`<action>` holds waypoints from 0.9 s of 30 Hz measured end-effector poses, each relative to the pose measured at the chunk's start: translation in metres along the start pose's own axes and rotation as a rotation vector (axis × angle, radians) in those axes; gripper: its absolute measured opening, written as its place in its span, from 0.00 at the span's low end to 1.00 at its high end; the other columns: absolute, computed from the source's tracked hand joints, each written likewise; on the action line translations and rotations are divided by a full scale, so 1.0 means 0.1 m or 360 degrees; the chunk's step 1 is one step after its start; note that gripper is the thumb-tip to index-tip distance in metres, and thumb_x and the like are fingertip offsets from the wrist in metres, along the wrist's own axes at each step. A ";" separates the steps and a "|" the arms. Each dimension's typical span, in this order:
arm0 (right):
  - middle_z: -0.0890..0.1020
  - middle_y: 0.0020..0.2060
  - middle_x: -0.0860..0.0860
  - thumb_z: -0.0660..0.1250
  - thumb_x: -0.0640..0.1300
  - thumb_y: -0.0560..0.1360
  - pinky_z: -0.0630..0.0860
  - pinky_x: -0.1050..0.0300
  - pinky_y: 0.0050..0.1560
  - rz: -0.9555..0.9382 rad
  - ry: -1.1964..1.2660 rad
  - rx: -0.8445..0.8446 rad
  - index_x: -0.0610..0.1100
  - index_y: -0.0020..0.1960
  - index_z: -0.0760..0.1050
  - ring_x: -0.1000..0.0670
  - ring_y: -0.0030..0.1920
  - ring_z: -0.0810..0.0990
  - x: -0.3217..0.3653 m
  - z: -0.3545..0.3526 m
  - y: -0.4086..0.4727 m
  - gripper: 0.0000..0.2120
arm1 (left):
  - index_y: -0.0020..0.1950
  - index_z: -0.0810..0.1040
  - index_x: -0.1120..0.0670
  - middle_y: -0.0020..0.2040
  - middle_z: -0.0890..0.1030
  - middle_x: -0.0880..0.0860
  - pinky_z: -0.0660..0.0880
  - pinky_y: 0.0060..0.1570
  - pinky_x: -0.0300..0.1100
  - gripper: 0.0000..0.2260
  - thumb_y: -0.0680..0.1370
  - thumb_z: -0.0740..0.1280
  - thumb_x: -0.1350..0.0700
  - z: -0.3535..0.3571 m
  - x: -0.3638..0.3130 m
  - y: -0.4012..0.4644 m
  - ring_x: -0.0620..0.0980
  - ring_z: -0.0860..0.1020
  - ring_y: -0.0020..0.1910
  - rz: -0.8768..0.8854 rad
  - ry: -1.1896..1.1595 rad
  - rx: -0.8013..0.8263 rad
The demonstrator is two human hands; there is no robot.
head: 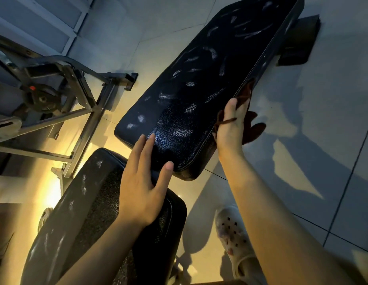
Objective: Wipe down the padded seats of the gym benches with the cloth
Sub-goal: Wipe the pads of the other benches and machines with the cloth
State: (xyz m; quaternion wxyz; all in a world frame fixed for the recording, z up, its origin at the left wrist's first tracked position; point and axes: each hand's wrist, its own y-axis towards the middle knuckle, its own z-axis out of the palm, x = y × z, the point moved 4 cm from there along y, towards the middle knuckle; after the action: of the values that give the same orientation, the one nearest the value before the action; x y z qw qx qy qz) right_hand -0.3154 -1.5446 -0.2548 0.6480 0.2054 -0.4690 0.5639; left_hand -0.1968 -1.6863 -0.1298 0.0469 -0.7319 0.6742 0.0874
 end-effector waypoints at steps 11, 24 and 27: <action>0.52 0.79 0.47 0.49 0.64 0.80 0.55 0.38 0.76 -0.0171 0.0015 0.0186 0.60 0.78 0.50 0.48 0.79 0.50 -0.15 0.18 -1.19 0.28 | 0.76 0.59 0.42 0.75 0.64 0.44 0.39 0.76 0.50 0.33 0.74 0.52 0.31 -0.03 0.01 -0.04 0.34 0.56 0.72 -0.0100 0.0150 -0.0092; 0.63 0.75 0.40 0.49 0.49 0.83 0.63 0.43 0.74 -0.0340 -0.0136 0.0213 0.37 0.77 0.56 0.47 0.77 0.61 -0.21 -0.09 -1.02 0.27 | 0.71 0.71 0.48 0.68 0.71 0.47 0.45 0.76 0.55 0.27 0.77 0.54 0.36 -0.03 -0.04 -0.01 0.36 0.62 0.67 0.0045 0.0206 -0.0183; 0.67 0.73 0.38 0.50 0.52 0.84 0.69 0.41 0.69 -0.0422 -0.0162 0.0227 0.47 0.77 0.55 0.43 0.74 0.66 -0.30 -0.06 -1.49 0.23 | 0.70 0.71 0.49 0.67 0.73 0.48 0.50 0.75 0.56 0.27 0.77 0.55 0.36 -0.04 -0.03 0.00 0.43 0.66 0.69 0.0023 0.0179 -0.0173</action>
State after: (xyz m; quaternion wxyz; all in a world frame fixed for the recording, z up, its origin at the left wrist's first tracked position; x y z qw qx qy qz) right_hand -0.1731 -1.5975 -0.2432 0.6760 0.3392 -0.4289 0.4940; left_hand -0.1970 -1.6842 -0.1250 -0.0313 -0.7323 0.6752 0.0829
